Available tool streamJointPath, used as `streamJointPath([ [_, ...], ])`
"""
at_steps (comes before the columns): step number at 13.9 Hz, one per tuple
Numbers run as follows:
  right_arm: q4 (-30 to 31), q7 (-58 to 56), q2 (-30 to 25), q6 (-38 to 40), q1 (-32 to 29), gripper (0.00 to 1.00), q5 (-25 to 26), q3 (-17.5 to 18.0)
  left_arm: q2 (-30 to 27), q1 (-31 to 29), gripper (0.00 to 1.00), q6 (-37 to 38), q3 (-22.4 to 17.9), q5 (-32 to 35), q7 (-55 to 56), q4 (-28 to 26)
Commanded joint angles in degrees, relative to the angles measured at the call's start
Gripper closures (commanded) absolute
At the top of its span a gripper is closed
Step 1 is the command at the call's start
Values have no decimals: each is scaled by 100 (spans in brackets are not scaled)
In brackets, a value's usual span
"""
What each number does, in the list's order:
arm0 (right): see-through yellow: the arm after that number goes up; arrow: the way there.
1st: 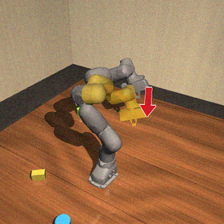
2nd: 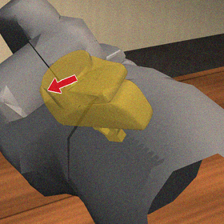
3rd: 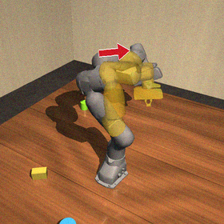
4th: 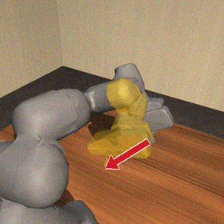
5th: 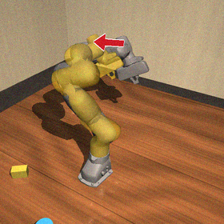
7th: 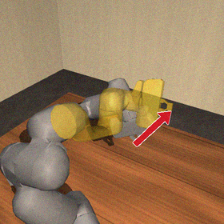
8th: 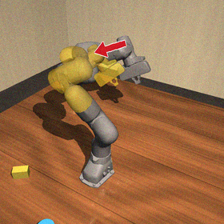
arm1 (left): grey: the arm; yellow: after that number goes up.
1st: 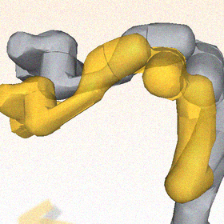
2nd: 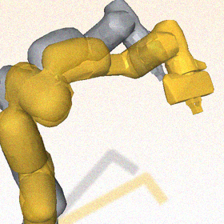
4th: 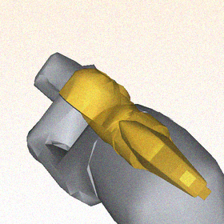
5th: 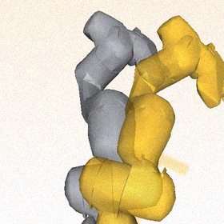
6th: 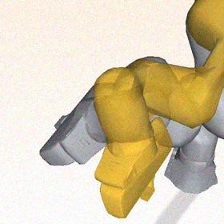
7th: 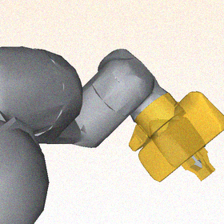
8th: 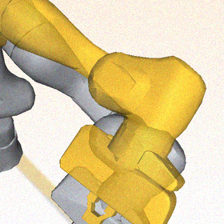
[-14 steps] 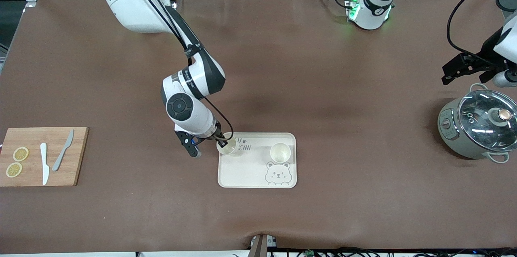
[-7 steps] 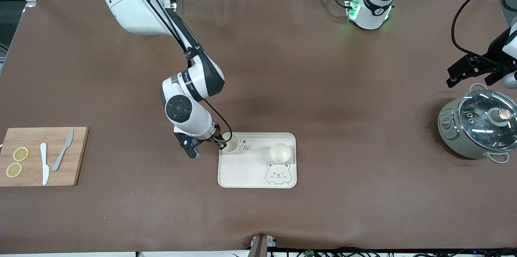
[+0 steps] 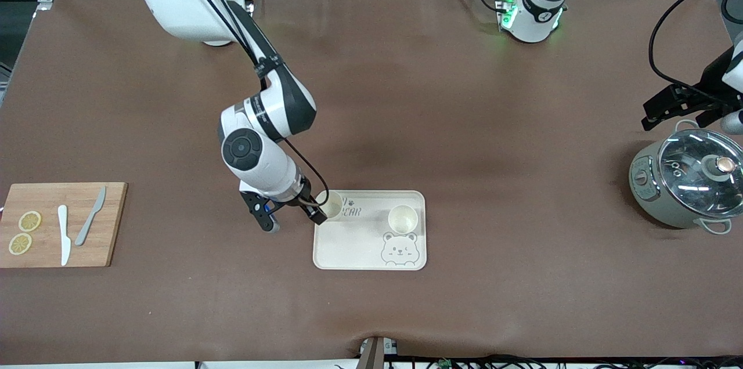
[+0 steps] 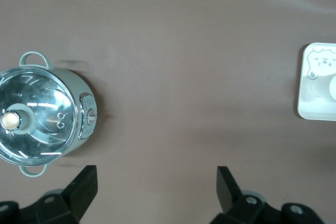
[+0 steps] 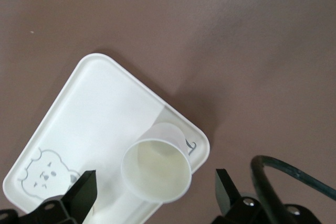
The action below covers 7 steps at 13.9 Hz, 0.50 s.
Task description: Place white IKEA cup upright on tray with both arms
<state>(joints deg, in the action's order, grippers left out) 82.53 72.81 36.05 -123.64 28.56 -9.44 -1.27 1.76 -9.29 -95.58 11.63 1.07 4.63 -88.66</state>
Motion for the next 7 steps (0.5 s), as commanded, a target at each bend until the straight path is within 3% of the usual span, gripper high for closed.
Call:
streamJointPath([
  [1, 96, -712, -606, 733, -105, 0, 100, -162, 105, -46, 0, 22, 24, -20, -85, 121],
  [7, 158, -1523, -1792, 2421, -895, 0, 100, -180, 255, 24, 0, -22, 32, -28, 3, 130],
])
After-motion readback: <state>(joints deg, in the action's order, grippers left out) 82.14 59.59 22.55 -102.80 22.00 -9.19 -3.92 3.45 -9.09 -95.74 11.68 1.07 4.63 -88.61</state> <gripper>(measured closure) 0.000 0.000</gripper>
